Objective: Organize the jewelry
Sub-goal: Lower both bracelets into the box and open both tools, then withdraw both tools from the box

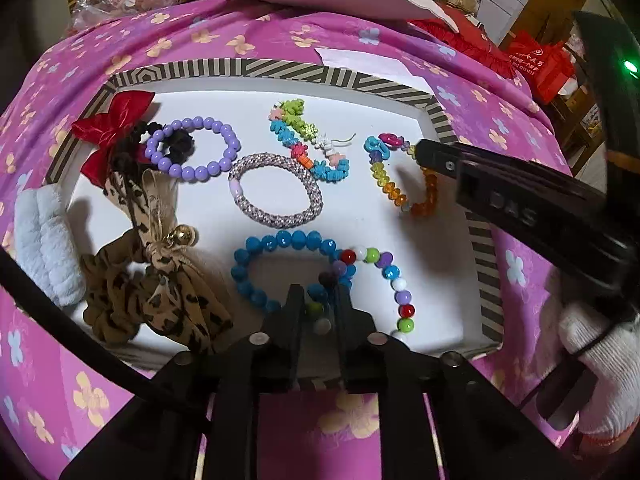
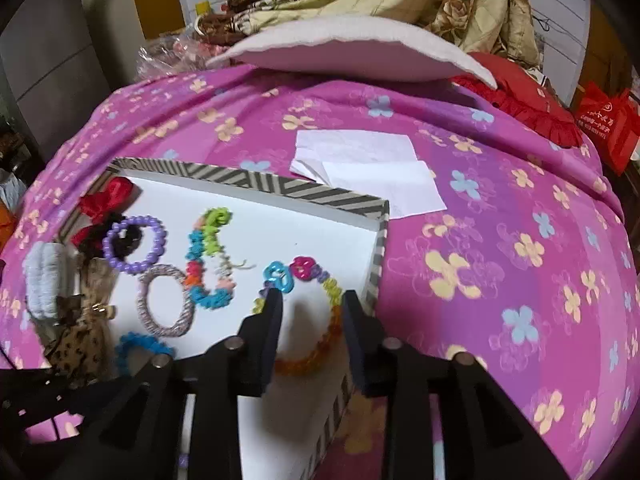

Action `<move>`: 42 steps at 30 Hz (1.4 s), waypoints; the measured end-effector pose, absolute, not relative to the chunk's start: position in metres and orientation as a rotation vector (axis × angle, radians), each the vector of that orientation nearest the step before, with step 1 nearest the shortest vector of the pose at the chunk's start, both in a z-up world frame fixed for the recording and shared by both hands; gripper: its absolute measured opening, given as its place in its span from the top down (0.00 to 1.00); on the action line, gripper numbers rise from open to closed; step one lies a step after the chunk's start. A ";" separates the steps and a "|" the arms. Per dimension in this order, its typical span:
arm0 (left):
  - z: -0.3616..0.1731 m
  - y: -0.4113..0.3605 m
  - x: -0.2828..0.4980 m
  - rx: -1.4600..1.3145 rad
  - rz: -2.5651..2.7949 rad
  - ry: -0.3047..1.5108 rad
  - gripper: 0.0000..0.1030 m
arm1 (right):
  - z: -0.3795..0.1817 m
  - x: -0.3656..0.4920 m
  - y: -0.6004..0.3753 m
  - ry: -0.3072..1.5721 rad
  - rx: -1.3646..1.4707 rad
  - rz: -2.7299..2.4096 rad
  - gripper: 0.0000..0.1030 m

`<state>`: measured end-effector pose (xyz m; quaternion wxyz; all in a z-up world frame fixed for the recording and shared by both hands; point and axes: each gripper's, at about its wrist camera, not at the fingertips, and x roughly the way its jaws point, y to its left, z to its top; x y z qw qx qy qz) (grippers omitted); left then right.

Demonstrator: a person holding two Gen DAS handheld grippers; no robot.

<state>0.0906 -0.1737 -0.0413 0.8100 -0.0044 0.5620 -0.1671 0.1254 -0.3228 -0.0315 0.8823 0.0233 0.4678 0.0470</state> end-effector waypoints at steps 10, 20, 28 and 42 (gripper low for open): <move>-0.017 -0.158 0.069 0.057 -0.318 1.115 0.62 | -0.002 0.069 -0.317 0.927 0.116 0.101 0.51; 0.003 -0.121 0.057 0.059 -0.231 1.049 0.62 | 0.019 0.025 -0.292 0.871 0.116 0.049 0.42; 0.018 -0.097 0.050 0.057 -0.175 0.982 0.62 | 0.023 0.010 -0.268 0.847 0.121 0.020 0.36; 0.034 -0.073 0.044 0.044 -0.128 0.926 0.62 | 0.033 0.005 -0.245 0.833 0.114 0.020 0.32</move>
